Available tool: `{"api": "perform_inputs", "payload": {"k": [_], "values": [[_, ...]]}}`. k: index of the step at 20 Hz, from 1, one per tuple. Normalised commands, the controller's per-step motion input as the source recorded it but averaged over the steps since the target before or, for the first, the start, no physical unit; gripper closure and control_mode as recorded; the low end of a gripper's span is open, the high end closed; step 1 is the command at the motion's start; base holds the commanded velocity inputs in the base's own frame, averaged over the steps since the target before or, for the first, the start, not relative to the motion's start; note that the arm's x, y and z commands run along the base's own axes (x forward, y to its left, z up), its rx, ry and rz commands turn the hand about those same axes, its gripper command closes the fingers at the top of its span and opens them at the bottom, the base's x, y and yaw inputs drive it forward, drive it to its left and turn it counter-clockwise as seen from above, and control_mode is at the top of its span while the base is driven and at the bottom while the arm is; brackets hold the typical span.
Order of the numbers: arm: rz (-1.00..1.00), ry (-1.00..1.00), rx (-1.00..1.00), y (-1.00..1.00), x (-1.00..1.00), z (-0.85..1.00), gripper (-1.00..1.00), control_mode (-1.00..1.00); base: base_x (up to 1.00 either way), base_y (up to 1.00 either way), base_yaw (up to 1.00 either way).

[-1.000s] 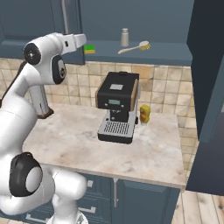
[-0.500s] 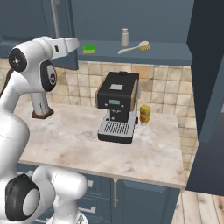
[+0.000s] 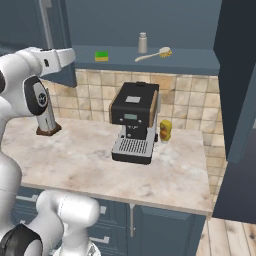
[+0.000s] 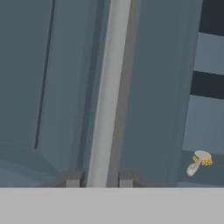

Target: Pick the sponge and dish brush from the cabinet and place them on the counter.

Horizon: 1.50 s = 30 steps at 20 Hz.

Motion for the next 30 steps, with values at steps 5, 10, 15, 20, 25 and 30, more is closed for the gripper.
{"api": "perform_inputs", "payload": {"k": [5, 10, 15, 20, 25, 30], "values": [[0.00, 0.02, 0.00, 0.08, -0.70, 0.00, 1.00, -1.00, 0.00, 0.00, 0.00], [0.00, 0.03, 0.00, 0.16, -0.65, 0.00, 1.00, -1.00, 0.00, 0.00, 0.00], [-0.01, 0.02, -0.01, 0.20, -0.47, -0.02, 1.00, -1.00, 0.00, 0.00, 0.00], [-0.01, 0.01, -0.01, 0.16, -0.16, -0.02, -1.00, -1.00, 0.00, 0.00, 0.00], [0.00, 0.00, 0.00, 0.02, 0.00, 0.00, -1.00, -1.00, 0.00, 0.00, 0.00], [0.10, 0.01, 0.00, -0.02, -0.23, 0.02, -1.00, -1.00, 0.00, 0.00, 0.00]]}}
